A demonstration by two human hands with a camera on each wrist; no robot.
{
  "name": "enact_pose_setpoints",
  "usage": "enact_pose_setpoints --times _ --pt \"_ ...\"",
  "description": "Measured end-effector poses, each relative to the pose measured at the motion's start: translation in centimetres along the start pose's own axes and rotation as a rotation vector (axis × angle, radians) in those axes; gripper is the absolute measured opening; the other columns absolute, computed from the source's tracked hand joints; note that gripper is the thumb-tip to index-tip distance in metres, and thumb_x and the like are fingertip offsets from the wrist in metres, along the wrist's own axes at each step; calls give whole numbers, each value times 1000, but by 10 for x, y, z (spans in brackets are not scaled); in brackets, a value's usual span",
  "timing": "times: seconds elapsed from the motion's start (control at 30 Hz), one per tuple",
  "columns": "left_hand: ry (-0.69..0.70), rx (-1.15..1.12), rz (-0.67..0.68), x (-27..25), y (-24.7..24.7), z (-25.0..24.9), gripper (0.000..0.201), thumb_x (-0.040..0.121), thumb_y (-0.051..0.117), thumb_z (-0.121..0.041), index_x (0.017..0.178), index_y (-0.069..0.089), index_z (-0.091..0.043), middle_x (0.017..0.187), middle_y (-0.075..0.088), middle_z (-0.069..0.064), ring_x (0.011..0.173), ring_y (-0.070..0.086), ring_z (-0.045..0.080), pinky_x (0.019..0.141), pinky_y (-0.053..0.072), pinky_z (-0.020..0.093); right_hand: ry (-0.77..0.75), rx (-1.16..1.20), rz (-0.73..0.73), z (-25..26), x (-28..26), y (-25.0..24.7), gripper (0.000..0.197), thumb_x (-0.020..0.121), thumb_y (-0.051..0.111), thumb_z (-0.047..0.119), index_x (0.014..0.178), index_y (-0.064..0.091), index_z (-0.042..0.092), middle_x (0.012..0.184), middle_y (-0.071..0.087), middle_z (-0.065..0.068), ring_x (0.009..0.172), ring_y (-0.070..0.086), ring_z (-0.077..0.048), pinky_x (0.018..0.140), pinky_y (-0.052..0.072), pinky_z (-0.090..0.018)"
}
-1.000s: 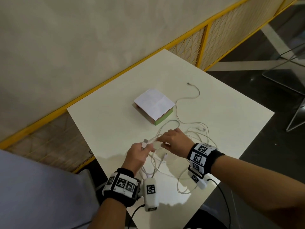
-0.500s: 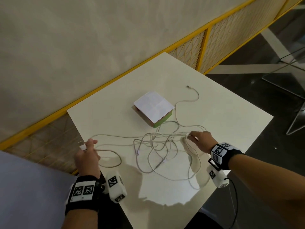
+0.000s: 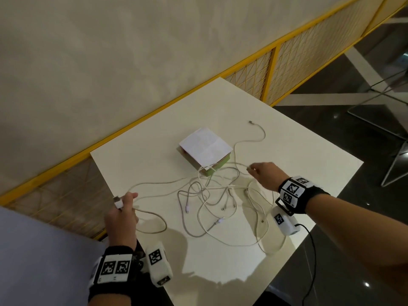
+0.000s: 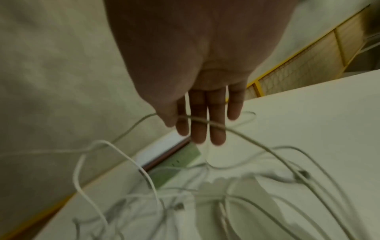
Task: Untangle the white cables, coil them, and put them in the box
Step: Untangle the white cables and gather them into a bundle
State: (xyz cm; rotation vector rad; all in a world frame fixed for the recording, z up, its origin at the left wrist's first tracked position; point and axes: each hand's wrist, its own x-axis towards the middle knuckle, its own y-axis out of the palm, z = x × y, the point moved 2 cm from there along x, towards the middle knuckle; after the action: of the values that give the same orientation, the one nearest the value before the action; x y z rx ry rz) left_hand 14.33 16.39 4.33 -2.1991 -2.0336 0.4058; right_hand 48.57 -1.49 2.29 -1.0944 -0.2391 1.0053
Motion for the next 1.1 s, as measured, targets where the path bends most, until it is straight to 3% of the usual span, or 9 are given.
enact_pose_setpoints --times 0.17,0.3,0.43,0.5,0.63,0.77,0.83,0.93,1.1 --pt "-6 38 62 -8 0 10 25 94 51 -27 77 69 -24 40 34 -10 35 30 4 42 26 21 71 -134 278 -16 -4 31 39 87 48 14 125 57 17 132 58 -8 123 51 -27 102 39 -32" --pt "-25 22 99 -16 0 19 24 96 51 -25 82 69 -19 38 33 -11 34 30 4 48 27 24 60 249 111 5 7 19 69 73 56 18 139 38 25 147 39 -5 136 35 -26 113 28 -43" --pt "-22 37 124 -21 1 23 24 96 52 -24 79 70 -21 38 33 -12 34 30 3 49 27 24 -226 81 -269 66 21 12 46 75 56 33 117 56 14 116 57 -11 107 53 -33 89 40 -42" --pt "-4 40 124 -24 0 23 25 96 52 -24 80 70 -21 42 33 -12 36 30 3 48 28 23 -193 -53 -145 86 30 33 30 84 55 30 108 56 11 106 62 -12 96 61 -34 81 46 -38" --pt "20 57 101 -31 -5 20 22 95 53 -23 84 71 -17 44 42 -11 44 39 4 54 35 25 79 -104 93 77 50 76 42 89 50 33 125 47 10 125 57 -16 114 55 -34 92 45 -38" --pt "8 56 105 -37 -12 22 23 95 53 -22 88 71 -10 39 44 -13 48 37 11 54 31 24 -22 12 128 68 61 94 36 91 45 43 114 61 20 119 63 -12 111 57 -32 94 45 -39" --pt "13 86 106 -39 -17 25 27 95 52 -25 92 71 -6 42 44 -4 46 38 21 52 33 28 -81 104 215 71 49 90 23 94 46 31 94 62 13 99 64 -13 97 60 -30 79 42 -32" --pt "-16 133 81 -40 -25 33 29 96 52 -26 97 71 -5 76 54 39 75 49 53 63 46 45 -186 252 307 74 24 59 22 95 46 24 74 51 24 71 58 -2 73 60 -24 68 43 -28" --pt "-53 204 89 -47 -42 45 23 96 49 -27 86 68 -17 75 63 3 76 58 21 69 45 32 -503 -90 -96 48 37 -23 23 97 45 25 100 61 9 84 63 -11 74 57 -30 67 44 -36"
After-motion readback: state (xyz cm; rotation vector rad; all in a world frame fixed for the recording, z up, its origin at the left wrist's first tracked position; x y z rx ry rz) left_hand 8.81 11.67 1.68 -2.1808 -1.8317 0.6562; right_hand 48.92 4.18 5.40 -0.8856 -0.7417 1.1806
